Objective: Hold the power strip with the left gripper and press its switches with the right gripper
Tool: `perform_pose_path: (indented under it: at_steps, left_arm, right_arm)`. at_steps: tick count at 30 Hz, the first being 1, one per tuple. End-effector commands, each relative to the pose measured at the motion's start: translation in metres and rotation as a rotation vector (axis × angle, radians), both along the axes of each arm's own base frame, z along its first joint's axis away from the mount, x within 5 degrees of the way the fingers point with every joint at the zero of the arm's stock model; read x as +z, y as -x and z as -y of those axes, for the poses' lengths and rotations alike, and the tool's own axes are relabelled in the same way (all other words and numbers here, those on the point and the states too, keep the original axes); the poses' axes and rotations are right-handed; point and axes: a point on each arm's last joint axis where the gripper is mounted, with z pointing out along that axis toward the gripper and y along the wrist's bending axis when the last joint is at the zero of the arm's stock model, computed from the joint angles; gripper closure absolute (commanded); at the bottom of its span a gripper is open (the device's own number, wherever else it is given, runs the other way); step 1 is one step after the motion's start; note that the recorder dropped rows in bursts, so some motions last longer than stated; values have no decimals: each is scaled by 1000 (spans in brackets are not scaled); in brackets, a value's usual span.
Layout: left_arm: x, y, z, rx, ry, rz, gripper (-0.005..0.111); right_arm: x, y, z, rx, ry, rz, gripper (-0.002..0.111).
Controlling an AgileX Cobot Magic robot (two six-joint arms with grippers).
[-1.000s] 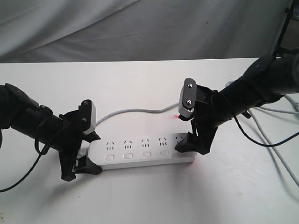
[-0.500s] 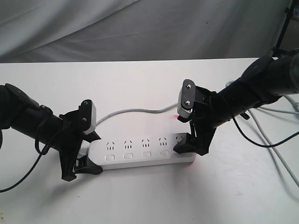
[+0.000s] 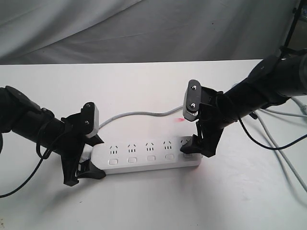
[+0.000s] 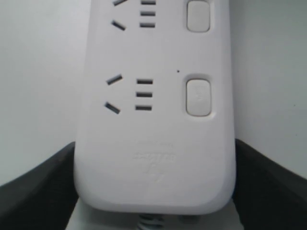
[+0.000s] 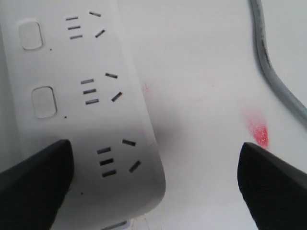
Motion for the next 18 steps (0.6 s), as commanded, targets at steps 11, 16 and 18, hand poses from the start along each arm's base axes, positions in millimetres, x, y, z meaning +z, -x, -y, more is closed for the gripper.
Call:
perform_pose_path:
  at_steps: [11, 16, 18]
  left_arm:
    - [-1, -2, 0, -11, -28, 30, 107]
    - [-1, -2, 0, -11, -28, 30, 107]
    - [-1, -2, 0, -11, -28, 30, 107]
  right_arm:
    - [-20, 5, 11, 22, 118, 33, 24]
    - [-11, 3, 8, -33, 60, 52, 24]
    - [-3, 2, 5, -25, 22, 50, 24]
